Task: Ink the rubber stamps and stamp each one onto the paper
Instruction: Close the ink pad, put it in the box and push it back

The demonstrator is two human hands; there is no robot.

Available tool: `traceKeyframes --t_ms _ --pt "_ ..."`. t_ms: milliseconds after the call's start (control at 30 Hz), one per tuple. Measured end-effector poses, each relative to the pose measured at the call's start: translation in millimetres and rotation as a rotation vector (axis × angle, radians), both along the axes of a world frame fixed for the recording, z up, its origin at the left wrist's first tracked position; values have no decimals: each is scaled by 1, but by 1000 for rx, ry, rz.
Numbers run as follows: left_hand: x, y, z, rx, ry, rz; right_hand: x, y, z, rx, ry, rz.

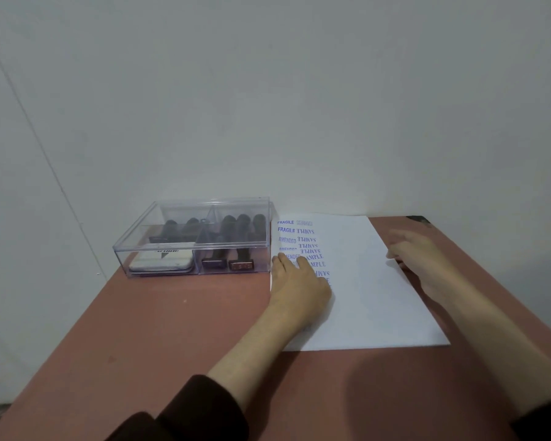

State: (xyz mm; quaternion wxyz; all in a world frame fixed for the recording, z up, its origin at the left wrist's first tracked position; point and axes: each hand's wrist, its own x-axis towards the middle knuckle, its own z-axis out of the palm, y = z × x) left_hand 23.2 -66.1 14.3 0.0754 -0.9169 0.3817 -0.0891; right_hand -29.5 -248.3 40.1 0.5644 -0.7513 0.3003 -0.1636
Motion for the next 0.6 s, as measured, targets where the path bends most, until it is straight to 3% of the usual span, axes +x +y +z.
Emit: traceKeyframes --t_ms 400,600 --pt "-2 6 11 77 -15 -15 -3 10 3 -62 -41 16" --pt "0 9 3 -181 -109 -162 -3 12 1 -67 -49 20"
